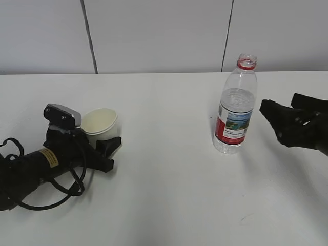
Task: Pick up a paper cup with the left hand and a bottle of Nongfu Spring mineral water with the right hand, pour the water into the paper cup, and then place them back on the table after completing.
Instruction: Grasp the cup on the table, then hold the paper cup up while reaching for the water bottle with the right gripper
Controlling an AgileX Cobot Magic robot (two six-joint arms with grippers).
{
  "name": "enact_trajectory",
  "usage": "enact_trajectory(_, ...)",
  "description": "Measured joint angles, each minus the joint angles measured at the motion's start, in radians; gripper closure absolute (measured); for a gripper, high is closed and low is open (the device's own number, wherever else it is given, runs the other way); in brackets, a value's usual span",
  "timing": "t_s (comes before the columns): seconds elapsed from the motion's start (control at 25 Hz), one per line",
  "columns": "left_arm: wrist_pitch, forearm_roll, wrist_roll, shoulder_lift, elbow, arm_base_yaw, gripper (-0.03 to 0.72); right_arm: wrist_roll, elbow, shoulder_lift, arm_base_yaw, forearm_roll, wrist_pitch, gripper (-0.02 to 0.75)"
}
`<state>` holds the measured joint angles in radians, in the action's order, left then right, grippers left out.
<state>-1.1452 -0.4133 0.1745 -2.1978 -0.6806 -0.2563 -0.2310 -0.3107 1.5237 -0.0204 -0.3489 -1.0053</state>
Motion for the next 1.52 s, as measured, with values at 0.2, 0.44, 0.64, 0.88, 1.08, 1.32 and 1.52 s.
enact_trajectory(0.2, 0.0, 0.003, 0.0, 0.0, 0.0, 0.0, 0.281, 0.002, -0.003, 0.078, 0.0, 0.013, -0.116, 0.166)
enact_trajectory(0.44, 0.0, 0.019, 0.0, 0.0, 0.0, 0.0, 0.282, 0.004, -0.003, 0.108, 0.0, 0.017, -0.125, 0.166)
enact_trajectory(0.64, 0.0, 0.021, 0.0, 0.0, 0.0, 0.0, 0.282, 0.006, -0.003, 0.109, 0.0, 0.015, -0.127, 0.166)
enact_trajectory(0.88, 0.0, 0.02, 0.0, 0.0, 0.0, 0.0, 0.282, 0.007, -0.003, 0.14, 0.0, -0.001, -0.133, 0.099)
enact_trajectory(1.08, -0.001, 0.005, 0.0, 0.0, 0.0, 0.0, 0.282, 0.007, -0.016, 0.193, 0.0, -0.02, -0.131, 0.078)
enact_trajectory(1.32, -0.001, -0.006, 0.0, 0.0, 0.0, 0.0, 0.282, 0.007, -0.094, 0.299, 0.0, -0.076, -0.131, 0.078)
enact_trajectory(1.52, -0.001, -0.007, 0.0, 0.0, 0.0, 0.0, 0.282, 0.016, -0.148, 0.381, 0.0, -0.08, -0.133, 0.077)
